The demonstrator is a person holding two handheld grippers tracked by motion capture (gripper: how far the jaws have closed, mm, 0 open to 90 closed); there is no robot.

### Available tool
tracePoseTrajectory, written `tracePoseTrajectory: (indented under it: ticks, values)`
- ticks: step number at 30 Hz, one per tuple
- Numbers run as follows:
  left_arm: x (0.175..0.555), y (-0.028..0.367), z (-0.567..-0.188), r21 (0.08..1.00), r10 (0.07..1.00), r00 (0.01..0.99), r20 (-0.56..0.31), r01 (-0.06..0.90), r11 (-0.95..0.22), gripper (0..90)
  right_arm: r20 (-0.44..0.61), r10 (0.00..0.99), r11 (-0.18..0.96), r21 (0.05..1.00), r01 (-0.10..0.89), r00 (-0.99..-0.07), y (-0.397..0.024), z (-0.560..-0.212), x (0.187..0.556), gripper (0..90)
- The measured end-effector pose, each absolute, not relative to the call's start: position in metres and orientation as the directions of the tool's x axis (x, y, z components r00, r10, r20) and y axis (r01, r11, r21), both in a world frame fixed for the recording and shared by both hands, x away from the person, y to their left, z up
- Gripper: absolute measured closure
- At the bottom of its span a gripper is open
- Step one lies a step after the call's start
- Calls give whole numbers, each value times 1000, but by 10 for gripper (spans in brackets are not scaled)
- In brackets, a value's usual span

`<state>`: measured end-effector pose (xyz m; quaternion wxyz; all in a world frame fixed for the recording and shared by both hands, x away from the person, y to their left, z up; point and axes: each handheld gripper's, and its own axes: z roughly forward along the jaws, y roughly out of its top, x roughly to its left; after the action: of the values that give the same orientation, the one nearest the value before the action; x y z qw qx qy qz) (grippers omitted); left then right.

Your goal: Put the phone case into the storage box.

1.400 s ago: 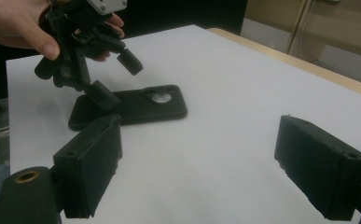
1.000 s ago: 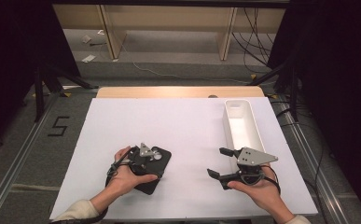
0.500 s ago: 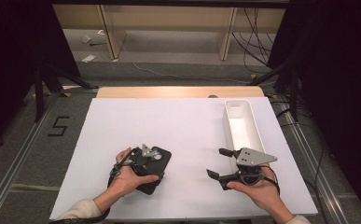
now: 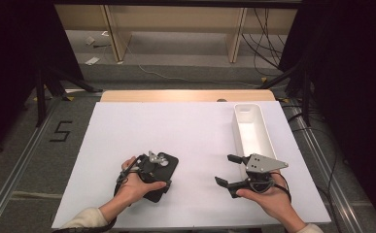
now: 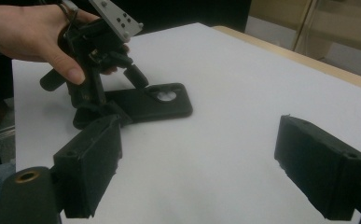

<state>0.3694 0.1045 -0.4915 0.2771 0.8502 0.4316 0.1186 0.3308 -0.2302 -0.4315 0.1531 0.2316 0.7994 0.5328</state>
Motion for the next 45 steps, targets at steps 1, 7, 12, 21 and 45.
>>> tracePoseTrajectory:
  ticks: [1, 7, 12, 21, 45]
  values:
    - [369, 104, -492, 573, 801, 598, -36, 669, -474, 0, 3, 534, 325, 923, 208, -845, -230, -432, 331, 160]
    - [369, 104, -491, 568, 803, 595, -34, 673, -474, 4, 4, 531, 326, 922, 209, -847, -230, -433, 331, 160]
    - [368, 103, -488, 562, 807, 590, -38, 680, -471, 54, 8, 528, 327, 921, 211, -849, -229, -433, 331, 161]
    - [366, 103, -486, 558, 827, 560, -40, 700, -447, 100, 13, 523, 326, 921, 214, -852, -228, -434, 331, 161]
    - [365, 108, -483, 567, 817, 571, -83, 701, -433, 147, 15, 519, 331, 918, 217, -855, -227, -435, 331, 161]
